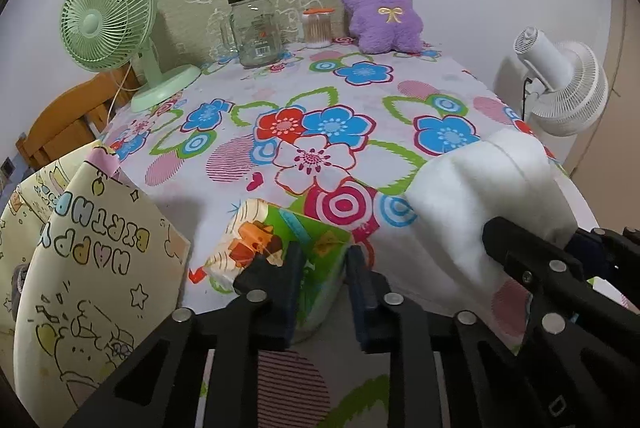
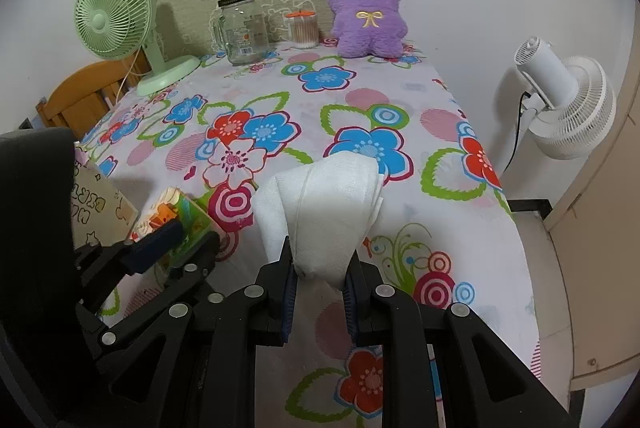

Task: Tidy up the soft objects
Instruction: 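Close the left tool on the green-and-white tissue box while the right tool holds the pad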

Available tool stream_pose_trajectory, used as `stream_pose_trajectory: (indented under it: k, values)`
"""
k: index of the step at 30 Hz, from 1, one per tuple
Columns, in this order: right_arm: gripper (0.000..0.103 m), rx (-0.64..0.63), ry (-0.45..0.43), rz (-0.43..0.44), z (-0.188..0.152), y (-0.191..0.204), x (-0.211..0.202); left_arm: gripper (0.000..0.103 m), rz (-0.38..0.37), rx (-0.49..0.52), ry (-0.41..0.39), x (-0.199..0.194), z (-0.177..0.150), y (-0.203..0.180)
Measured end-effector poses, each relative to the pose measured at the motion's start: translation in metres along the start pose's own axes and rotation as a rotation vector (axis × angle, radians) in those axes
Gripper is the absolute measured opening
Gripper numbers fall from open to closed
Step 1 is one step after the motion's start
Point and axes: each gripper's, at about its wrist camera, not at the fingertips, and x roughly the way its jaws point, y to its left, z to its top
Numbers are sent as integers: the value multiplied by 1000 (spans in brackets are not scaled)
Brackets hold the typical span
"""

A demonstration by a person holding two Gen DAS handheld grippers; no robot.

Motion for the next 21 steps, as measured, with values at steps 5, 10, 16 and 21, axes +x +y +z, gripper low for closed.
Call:
stream_pose_trajectory:
  k: [5,10,16,21]
  values:
    - [23,6,2,-13,-4,-3,-5,8,-16,25,-3,-8,-4,-4]
    - [23,0,-4,-17,-6,-1,-10,21,-28,16,-1,-16,-7,-2]
    - [23,-17,-12,-14,-5,6,-13,71,10,-15,-22,-23,-9,4]
    - [23,-24,-12,-12,-4,9,-12,82,19,-59,11,-13,-10,10]
